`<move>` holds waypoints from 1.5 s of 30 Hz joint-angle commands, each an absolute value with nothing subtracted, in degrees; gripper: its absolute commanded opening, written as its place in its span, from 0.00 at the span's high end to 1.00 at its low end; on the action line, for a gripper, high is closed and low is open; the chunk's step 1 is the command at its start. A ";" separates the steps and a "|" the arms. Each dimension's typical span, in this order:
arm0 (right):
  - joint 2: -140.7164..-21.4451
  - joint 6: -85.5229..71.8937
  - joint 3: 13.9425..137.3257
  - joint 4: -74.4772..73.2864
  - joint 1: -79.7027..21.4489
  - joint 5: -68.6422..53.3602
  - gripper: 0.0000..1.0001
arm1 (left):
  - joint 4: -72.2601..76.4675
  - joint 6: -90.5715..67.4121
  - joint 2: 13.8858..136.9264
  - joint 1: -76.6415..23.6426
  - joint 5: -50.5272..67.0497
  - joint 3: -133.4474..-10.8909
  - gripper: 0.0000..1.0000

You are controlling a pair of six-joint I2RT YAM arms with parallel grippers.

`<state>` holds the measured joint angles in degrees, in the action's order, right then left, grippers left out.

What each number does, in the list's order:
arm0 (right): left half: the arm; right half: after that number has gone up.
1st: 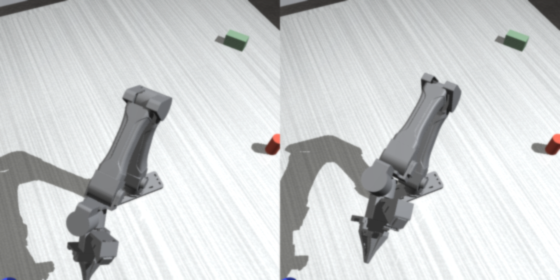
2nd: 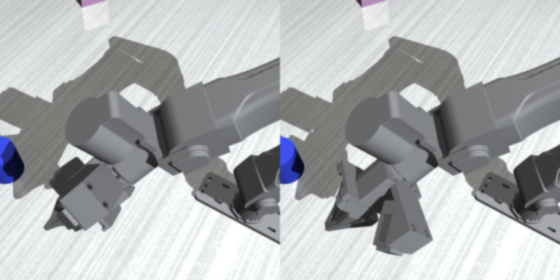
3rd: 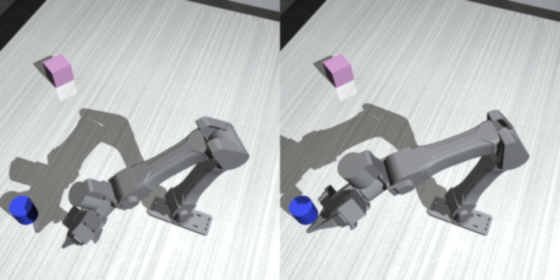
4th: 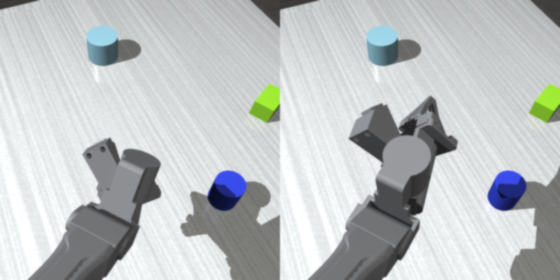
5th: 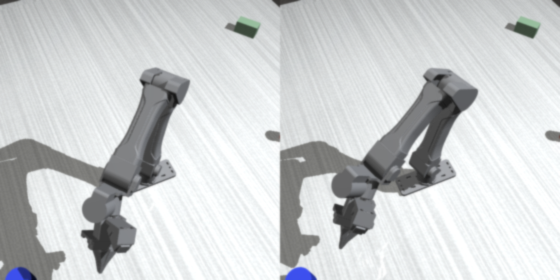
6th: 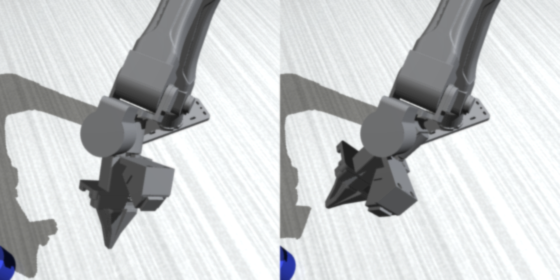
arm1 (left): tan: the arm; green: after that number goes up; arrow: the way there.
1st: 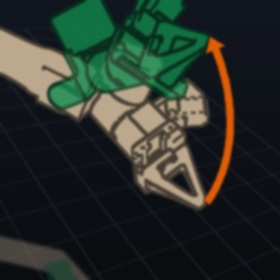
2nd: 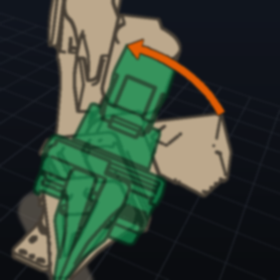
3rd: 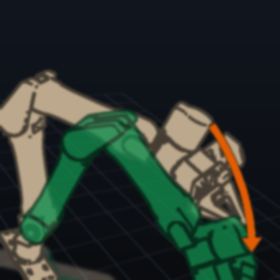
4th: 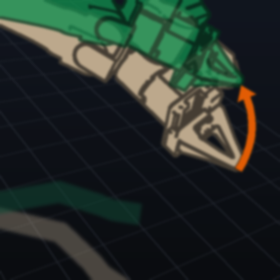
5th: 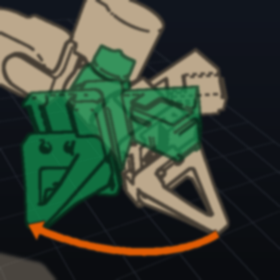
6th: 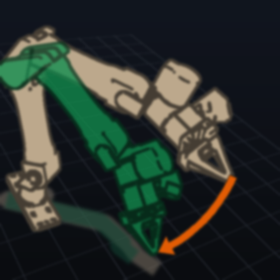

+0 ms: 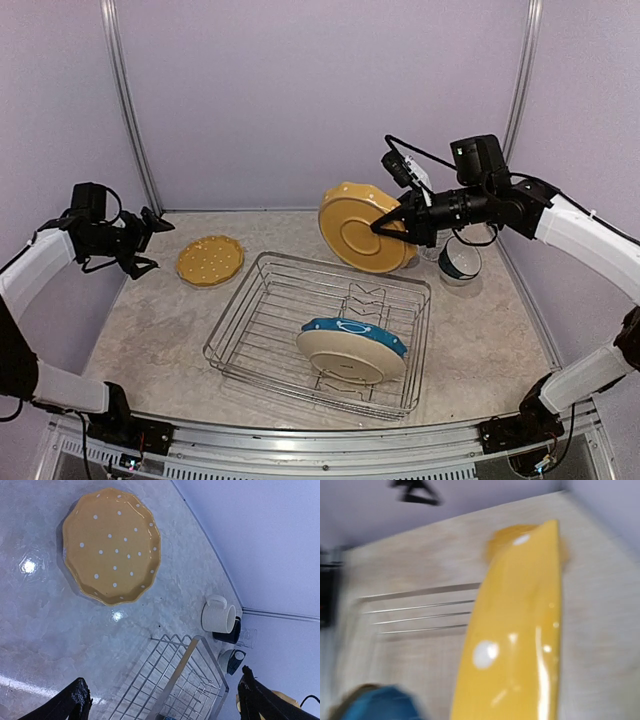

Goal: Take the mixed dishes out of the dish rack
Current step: Grab the plate from the dish rack, then pass from the right arm to the left

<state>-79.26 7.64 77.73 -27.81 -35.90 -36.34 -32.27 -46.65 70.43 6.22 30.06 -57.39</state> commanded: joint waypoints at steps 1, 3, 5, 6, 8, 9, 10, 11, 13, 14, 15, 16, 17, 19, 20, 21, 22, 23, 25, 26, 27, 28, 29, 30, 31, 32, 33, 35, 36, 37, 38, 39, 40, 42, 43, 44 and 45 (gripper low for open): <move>-76.18 17.96 78.49 -15.39 -38.78 -19.00 1.00 | -32.17 -49.33 69.47 5.53 37.84 -61.16 0.01; -76.56 22.13 77.62 -12.08 -41.16 -12.08 1.00 | -31.28 -51.45 69.68 4.95 41.41 -62.40 0.01; -77.45 26.00 77.03 -8.97 -43.42 -5.80 1.00 | -28.44 -55.20 69.78 3.42 45.82 -62.92 0.01; -77.82 28.57 76.45 -6.93 -45.18 -2.05 1.00 | -26.24 -57.55 69.72 2.19 47.38 -62.74 0.01; -78.78 33.22 74.45 -1.99 -48.10 6.46 1.00 | -20.51 -63.71 69.94 -1.50 50.04 -62.23 0.01; -79.25 35.72 73.77 -0.39 -49.34 8.76 1.00 | -17.46 -66.32 70.17 -3.80 51.18 -61.81 0.01; -79.80 37.76 73.16 1.63 -50.41 10.59 1.00 | -14.23 -68.84 70.54 -5.80 51.99 -61.75 0.01; -80.50 39.62 72.93 3.04 -51.27 12.07 1.00 | -11.74 -70.85 71.37 -7.66 52.47 -61.85 0.01; -82.16 42.35 73.07 4.48 -52.72 14.00 1.00 | -7.67 -73.77 72.81 -11.40 52.24 -62.76 0.01; -83.01 43.65 73.18 4.87 -53.35 14.90 1.00 | -6.41 -74.57 74.10 -13.19 52.07 -63.45 0.01; -83.84 44.73 73.21 5.32 -54.03 15.68 1.00 | -5.44 -75.21 74.97 -14.81 51.89 -64.33 0.01; -84.69 45.83 73.21 5.73 -54.67 16.64 1.00 | -4.40 -75.76 76.17 -16.20 51.79 -65.09 0.01; -85.33 46.66 73.12 6.39 -55.35 17.41 1.00 | -2.92 -76.30 77.12 -18.20 51.66 -65.92 0.01; -86.36 47.56 73.03 7.86 -56.35 18.00 1.00 | -2.04 -76.55 80.46 -20.81 51.46 -67.81 0.01; -86.90 48.03 73.08 8.18 -56.75 17.95 1.00 | -2.16 -76.62 81.75 -21.91 51.44 -68.85 0.01; -87.60 48.38 73.35 8.14 -57.31 18.05 1.00 | -2.03 -77.00 83.89 -22.83 51.33 -69.58 0.01; -88.22 48.80 73.63 7.96 -57.85 18.53 1.00 | -0.97 -77.85 85.05 -23.64 51.13 -69.98 0.01; -88.92 49.17 73.93 7.89 -58.36 19.07 1.00 | 1.43 -78.98 86.35 -24.26 50.94 -69.89 0.01; -89.86 49.89 73.92 8.40 -59.23 20.15 1.00 | 5.17 -80.22 87.84 -25.40 50.02 -69.50 0.01; -90.19 50.16 73.80 8.75 -59.62 20.44 1.00 | 4.99 -79.86 88.51 -25.86 49.63 -69.94 0.01; -90.36 50.45 73.77 8.98 -59.98 20.56 1.00 | 3.92 -79.17 89.10 -26.33 49.58 -70.95 0.01; -90.62 50.71 73.81 9.10 -60.29 20.73 1.00 | 2.52 -78.33 90.36 -26.80 49.46 -72.38 0.01; -90.90 51.13 73.87 9.19 -60.61 21.13 1.00 | 1.63 -77.90 91.34 -27.14 49.22 -73.01 0.03; -91.28 51.58 73.95 9.16 -60.95 21.65 1.00 | 1.36 -77.49 91.85 -27.57 48.84 -73.31 0.06; -91.61 51.97 74.02 9.26 -61.25 22.32 1.00 | 1.16 -77.07 92.32 -27.92 48.40 -73.61 0.09; -91.85 52.47 74.01 9.35 -61.51 22.96 1.00 | 0.52 -76.47 92.56 -28.24 47.90 -74.02 0.13; -92.18 52.88 73.96 9.58 -61.73 23.51 1.00 | -1.78 -75.54 92.90 -28.52 47.39 -74.67 0.17; -92.53 53.52 73.87 9.98 -62.02 24.14 1.00 | -5.27 -73.68 93.35 -29.10 45.96 -76.00 0.26; -92.71 53.72 73.83 10.14 -62.12 24.02 1.00 | -6.68 -72.82 93.62 -29.40 45.42 -76.63 0.30; -92.84 53.97 73.76 10.30 -62.15 24.11 1.00 | -7.90 -71.99 93.74 -29.66 44.91 -77.29 0.33; -93.01 54.29 73.66 10.72 -62.32 24.40 1.00 | -9.45 -70.79 94.02 -29.99 44.19 -77.93 0.34; -93.19 54.70 73.65 11.17 -62.48 24.74 1.00 | -10.82 -70.00 94.15 -30.24 43.68 -78.63 0.35; -93.36 55.29 73.65 11.79 -62.55 25.01 1.00 | -11.85 -69.38 94.34 -30.38 43.21 -79.22 0.38; -93.87 56.19 73.82 12.59 -62.86 25.72 1.00 | -12.47 -68.93 94.61 -30.65 42.87 -79.70 0.43; -94.13 56.55 73.90 12.72 -62.96 25.88 1.00 | -12.34 -68.99 94.69 -30.67 42.82 -79.71 0.46; -94.39 56.79 74.06 12.85 -63.08 26.09 1.00 | -12.31 -68.93 94.67 -30.67 42.67 -79.73 0.49; -94.58 57.00 74.09 13.10 -63.10 26.29 1.00 | -12.26 -68.84 94.62 -30.72 42.63 -79.77 0.53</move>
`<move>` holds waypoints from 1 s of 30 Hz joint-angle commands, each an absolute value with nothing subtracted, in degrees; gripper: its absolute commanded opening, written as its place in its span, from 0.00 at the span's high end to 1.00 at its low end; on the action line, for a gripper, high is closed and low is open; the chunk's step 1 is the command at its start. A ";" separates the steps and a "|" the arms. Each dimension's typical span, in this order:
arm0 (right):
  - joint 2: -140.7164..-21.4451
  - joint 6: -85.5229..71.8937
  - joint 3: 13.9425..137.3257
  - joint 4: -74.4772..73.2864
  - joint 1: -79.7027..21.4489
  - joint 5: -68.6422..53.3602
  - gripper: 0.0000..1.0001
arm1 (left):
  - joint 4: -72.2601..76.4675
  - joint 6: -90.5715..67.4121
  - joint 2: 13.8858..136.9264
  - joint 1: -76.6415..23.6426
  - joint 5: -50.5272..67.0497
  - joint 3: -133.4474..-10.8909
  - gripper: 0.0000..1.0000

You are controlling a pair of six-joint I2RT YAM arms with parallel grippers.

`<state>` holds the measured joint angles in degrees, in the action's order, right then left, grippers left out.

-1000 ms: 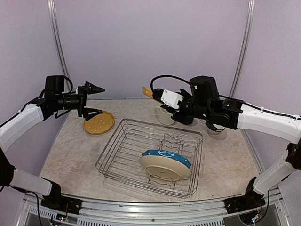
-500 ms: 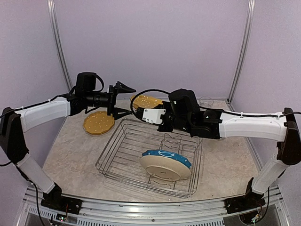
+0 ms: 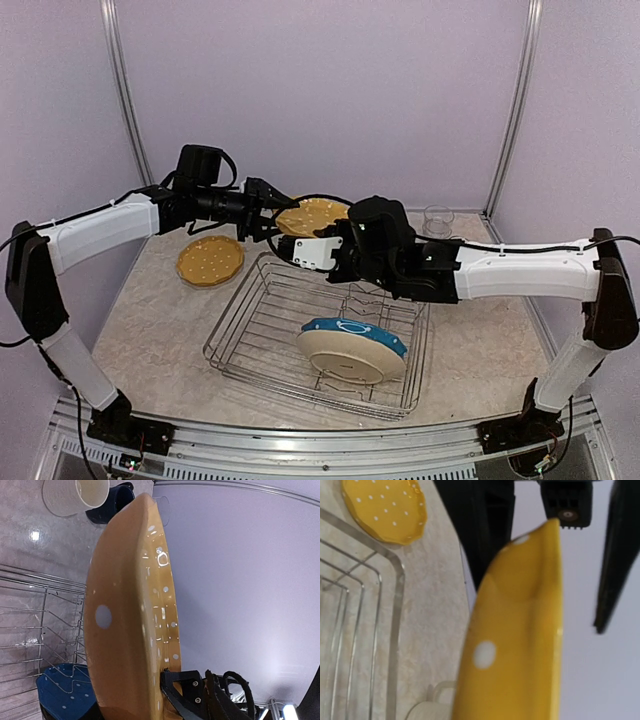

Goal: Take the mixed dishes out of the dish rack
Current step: Pass from the right arm to the left

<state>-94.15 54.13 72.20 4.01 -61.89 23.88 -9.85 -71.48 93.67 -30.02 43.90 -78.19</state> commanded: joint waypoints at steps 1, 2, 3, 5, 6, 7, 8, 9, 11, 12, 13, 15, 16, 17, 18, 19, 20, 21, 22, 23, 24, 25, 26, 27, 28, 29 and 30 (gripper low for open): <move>-94.71 57.16 74.09 13.36 -63.14 26.31 1.00 | -12.30 -68.80 94.58 -30.68 42.53 -79.80 0.57; -94.82 57.28 74.03 13.50 -63.25 26.36 1.00 | -12.23 -68.71 94.57 -30.67 42.46 -79.80 0.61; -94.91 57.41 74.03 13.64 -63.40 26.36 1.00 | -12.06 -68.66 94.57 -30.67 42.45 -79.80 0.64; -95.05 57.70 73.95 14.02 -63.69 26.72 1.00 | -12.02 -68.41 94.32 -30.68 42.24 -79.76 0.69; -95.06 57.85 73.92 14.19 -63.80 26.80 1.00 | -12.10 -68.25 94.23 -30.64 42.21 -79.79 0.73; -95.09 57.95 73.87 14.42 -63.95 26.92 1.00 | -12.13 -68.17 94.14 -30.59 42.15 -79.80 0.78; -95.14 57.99 73.77 14.57 -64.00 27.05 1.00 | -12.13 -68.07 94.09 -30.51 42.18 -79.80 0.84; -95.14 58.05 73.70 14.72 -64.07 27.30 1.00 | -12.19 -67.97 94.05 -30.38 42.14 -79.75 0.89; -95.34 58.27 73.46 15.28 -64.13 27.97 1.00 | -12.24 -67.91 93.74 -29.99 42.16 -79.48 0.98; -95.42 58.48 73.36 15.45 -64.16 28.36 1.00 | -12.03 -67.98 93.55 -29.71 42.17 -79.16 1.00; -95.53 58.69 73.24 15.51 -64.21 28.62 1.00 | -11.78 -68.22 93.25 -29.44 42.15 -78.75 1.00; -95.70 58.60 73.23 15.61 -64.29 29.05 0.89 | -10.90 -68.66 92.42 -28.86 42.14 -77.75 1.00; -95.71 58.28 73.31 15.57 -64.32 29.27 0.84 | -10.65 -68.72 91.96 -28.52 42.18 -77.28 1.00; -95.67 57.96 73.42 15.49 -64.28 29.22 0.77 | -10.64 -68.69 91.68 -28.24 42.19 -77.00 1.00; -95.62 57.69 73.47 15.47 -64.26 29.20 0.67 | -10.70 -68.58 91.23 -27.95 42.02 -76.61 1.00; -95.50 57.26 73.48 15.47 -64.30 29.26 0.58 | -10.64 -68.56 90.81 -27.48 41.87 -76.10 1.00; -95.37 56.96 73.48 15.42 -64.33 29.22 0.52 | -10.57 -68.56 90.40 -27.10 41.73 -75.54 1.00; -95.30 56.76 73.48 15.32 -64.27 29.23 0.46 | -10.35 -68.62 89.75 -26.61 41.59 -74.84 1.00; -95.28 56.63 73.48 15.29 -64.27 29.25 0.40 | -10.13 -68.76 89.28 -26.10 41.57 -74.09 1.00; -95.30 56.48 73.42 15.28 -64.24 29.33 0.32 | -9.92 -68.86 88.66 -25.62 41.37 -73.22 1.00; -95.47 56.37 73.35 15.24 -64.27 29.64 0.27 | -9.67 -68.82 88.21 -25.02 41.32 -72.45 1.00; -95.55 56.15 73.31 15.21 -64.25 29.89 0.21 | -9.55 -68.82 87.36 -24.45 41.30 -71.66 1.00; -95.47 55.74 73.26 15.21 -64.25 30.00 0.17 | -9.54 -68.74 86.73 -23.74 41.16 -71.00 1.00; -95.34 55.18 73.17 15.06 -64.25 30.21 0.14 | -9.69 -68.55 86.22 -22.95 40.99 -70.34 1.00; -95.10 54.43 72.97 15.03 -64.22 30.36 0.11 | -9.98 -68.29 85.14 -22.00 40.74 -69.64 1.00; -94.65 53.68 72.56 15.05 -64.24 30.51 0.09 | -10.34 -67.82 84.48 -20.84 40.44 -68.96 1.00; -93.89 52.75 72.05 15.10 -64.12 30.70 0.06 | -11.14 -66.98 83.49 -19.65 40.20 -68.38 1.00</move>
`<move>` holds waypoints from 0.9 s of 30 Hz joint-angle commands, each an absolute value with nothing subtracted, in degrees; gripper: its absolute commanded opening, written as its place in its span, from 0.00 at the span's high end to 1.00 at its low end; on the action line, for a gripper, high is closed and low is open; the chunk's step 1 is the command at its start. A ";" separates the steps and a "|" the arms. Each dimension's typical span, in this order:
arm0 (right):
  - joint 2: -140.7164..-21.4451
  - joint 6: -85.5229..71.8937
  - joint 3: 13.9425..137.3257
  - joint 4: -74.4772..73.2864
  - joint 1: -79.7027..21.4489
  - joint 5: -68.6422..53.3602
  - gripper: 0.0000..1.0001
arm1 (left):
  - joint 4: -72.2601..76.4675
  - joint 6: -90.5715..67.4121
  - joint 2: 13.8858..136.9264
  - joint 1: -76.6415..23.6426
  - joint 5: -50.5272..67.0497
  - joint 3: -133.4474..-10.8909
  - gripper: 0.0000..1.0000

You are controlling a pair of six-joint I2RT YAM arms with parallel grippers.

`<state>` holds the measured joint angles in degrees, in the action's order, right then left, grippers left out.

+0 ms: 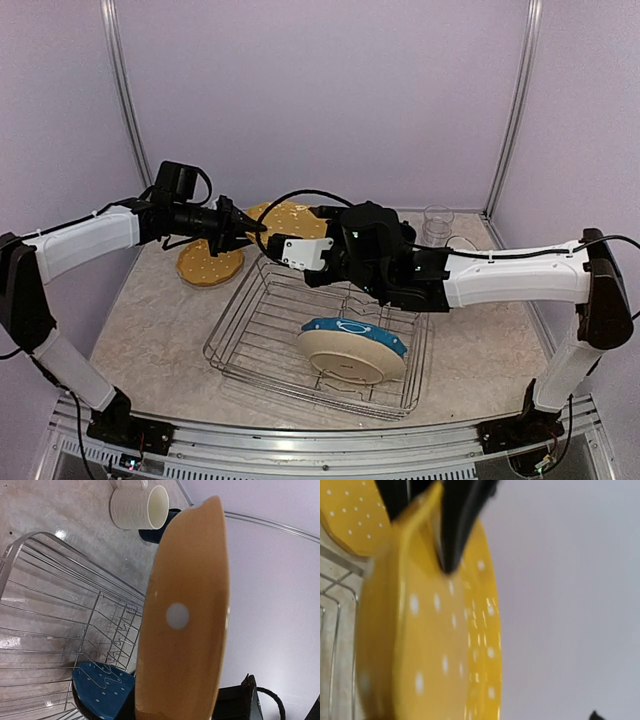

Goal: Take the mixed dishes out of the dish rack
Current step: Pass from the right arm to the left

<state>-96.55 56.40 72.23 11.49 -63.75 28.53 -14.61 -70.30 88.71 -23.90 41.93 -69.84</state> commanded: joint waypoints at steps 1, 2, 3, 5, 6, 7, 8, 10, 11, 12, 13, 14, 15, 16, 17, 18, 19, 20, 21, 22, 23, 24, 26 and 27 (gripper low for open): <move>-93.29 51.66 71.54 14.92 -64.03 30.78 0.05 | -12.02 -66.14 82.10 -18.25 39.94 -67.82 1.00; -92.54 50.55 71.09 14.55 -63.83 30.84 0.04 | -13.13 -64.92 81.30 -16.86 39.75 -67.46 1.00; -91.83 49.27 70.65 14.23 -63.59 30.96 0.03 | -14.53 -63.51 80.24 -15.16 39.54 -67.41 1.00; -90.14 46.75 69.42 13.82 -63.02 31.52 0.03 | -18.29 -59.71 78.38 -11.70 38.78 -67.62 1.00; -89.30 44.76 68.78 13.54 -62.71 31.98 0.02 | -20.10 -57.88 77.80 -9.79 38.26 -67.75 1.00; -88.44 43.04 68.19 13.00 -62.29 32.02 0.02 | -21.79 -56.01 77.21 -8.04 37.89 -67.79 1.00; -87.55 40.93 67.67 12.29 -61.84 32.07 0.02 | -22.96 -54.52 76.58 -5.37 37.61 -67.66 1.00; -85.83 37.03 66.66 10.62 -60.88 32.10 0.02 | -23.71 -52.48 76.23 -1.50 38.17 -66.73 1.00; -85.00 35.27 66.03 9.75 -60.45 32.09 0.02 | -23.39 -51.82 76.21 0.50 38.92 -66.03 1.00; -84.13 33.78 65.16 8.78 -59.84 32.18 0.02 | -23.23 -51.37 76.56 2.70 39.39 -65.44 1.00; -83.39 32.40 64.48 8.14 -59.47 32.32 0.02 | -23.13 -51.25 77.10 4.24 39.59 -64.83 1.00; -82.58 31.37 63.77 7.49 -59.20 32.42 0.02 | -22.41 -51.21 77.68 5.58 40.38 -64.12 1.00; -81.84 30.63 63.07 6.90 -58.99 32.77 0.02 | -21.18 -51.30 78.78 6.49 41.52 -63.52 1.00; -81.14 29.99 62.50 6.29 -58.90 33.12 0.02 | -20.58 -51.30 79.55 7.18 41.82 -63.12 1.00; -80.49 29.43 62.15 5.50 -58.79 33.29 0.02 | -20.15 -51.25 80.60 7.59 41.76 -62.89 1.00; -79.72 28.84 61.88 4.71 -58.80 33.44 0.02 | -19.71 -51.20 81.45 7.78 41.62 -62.85 1.00; -79.05 28.14 61.64 3.80 -58.80 33.45 0.02 | -19.04 -51.05 82.91 7.96 41.27 -62.89 1.00; -78.42 27.46 61.48 2.92 -58.80 33.45 0.02 | -18.24 -50.88 84.15 8.00 40.81 -62.97 1.00; -77.87 26.57 61.30 2.15 -58.72 33.29 0.02 | -17.30 -50.58 85.11 8.02 40.10 -63.01 1.00; -77.19 25.97 61.04 1.45 -58.67 33.21 0.01 | -16.10 -50.33 86.87 8.08 39.72 -63.06 1.00; -76.57 25.45 60.69 0.82 -58.63 33.01 0.01 | -14.71 -50.17 87.94 8.23 39.84 -63.10 1.00; -75.97 24.93 60.53 0.41 -58.50 32.95 0.01 | -13.14 -49.87 89.51 8.37 40.07 -63.15 1.00; -74.88 24.03 60.03 -1.19 -58.34 33.14 0.01 | -11.85 -49.01 92.78 8.43 39.64 -63.79 1.00; -74.28 23.63 59.90 -1.74 -58.24 33.29 0.01 | -10.81 -48.46 94.36 8.39 39.89 -63.96 1.00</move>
